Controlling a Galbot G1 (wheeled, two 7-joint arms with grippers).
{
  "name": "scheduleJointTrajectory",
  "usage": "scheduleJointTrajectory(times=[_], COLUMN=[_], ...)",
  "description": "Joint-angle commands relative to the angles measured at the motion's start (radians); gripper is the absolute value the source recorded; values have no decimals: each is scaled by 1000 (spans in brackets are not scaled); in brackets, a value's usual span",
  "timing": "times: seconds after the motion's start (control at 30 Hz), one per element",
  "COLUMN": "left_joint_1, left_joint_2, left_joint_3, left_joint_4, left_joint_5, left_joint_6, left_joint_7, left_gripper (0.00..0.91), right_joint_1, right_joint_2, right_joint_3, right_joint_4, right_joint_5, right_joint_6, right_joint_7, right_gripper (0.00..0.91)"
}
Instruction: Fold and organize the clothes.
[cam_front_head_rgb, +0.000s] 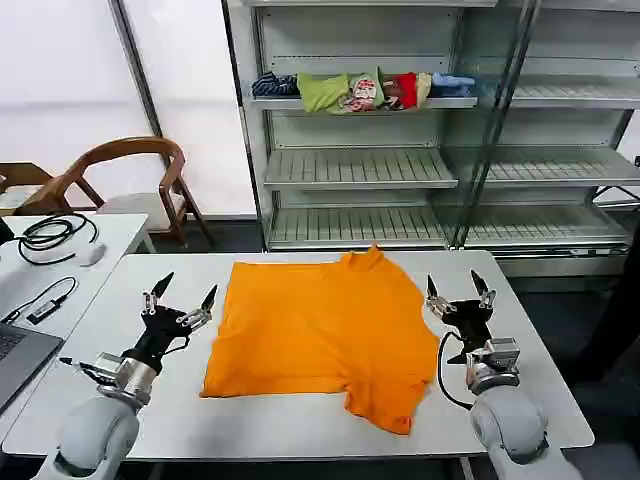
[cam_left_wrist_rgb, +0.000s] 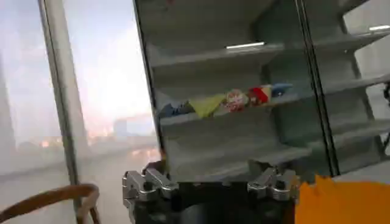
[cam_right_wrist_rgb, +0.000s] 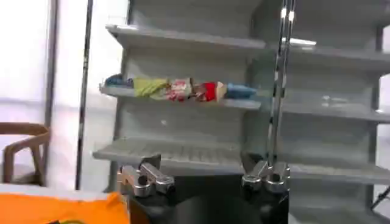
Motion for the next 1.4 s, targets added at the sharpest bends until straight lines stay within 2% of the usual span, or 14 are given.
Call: scheduleJointTrajectory(times=[0.03, 0.2, 0.5, 0.67, 0.9, 1.4], left_joint_1=[216, 242, 252, 256, 226, 197], left_joint_2=[77, 92, 118, 136, 119, 92], left_joint_3=[14, 26, 21, 16, 26, 38], left_joint_4=[-189, -203, -188, -179, -116, -33], left_joint_5=[-148, -202, -295, -310, -327, -327], left_joint_6=[330, 421, 474, 474, 473, 462], left_joint_7=[-120, -175, -201, -205, -208, -214], left_gripper=[907, 907, 907, 907, 907, 907], right_joint_1=[-181, -275, -337, -359, -380, -385], right_joint_2=[-77, -89, -86, -85, -73, -62], right_joint_3=[-72, -96, -108, -111, -124, -120], right_joint_4=[123, 132, 148, 170, 198, 173], right_joint_5=[81, 54, 65, 98, 87, 87], right_joint_6=[-89, -117, -145, -144, -209, -212], right_joint_7=[44, 60, 76, 68, 136, 139], right_gripper=[907, 907, 907, 907, 907, 907])
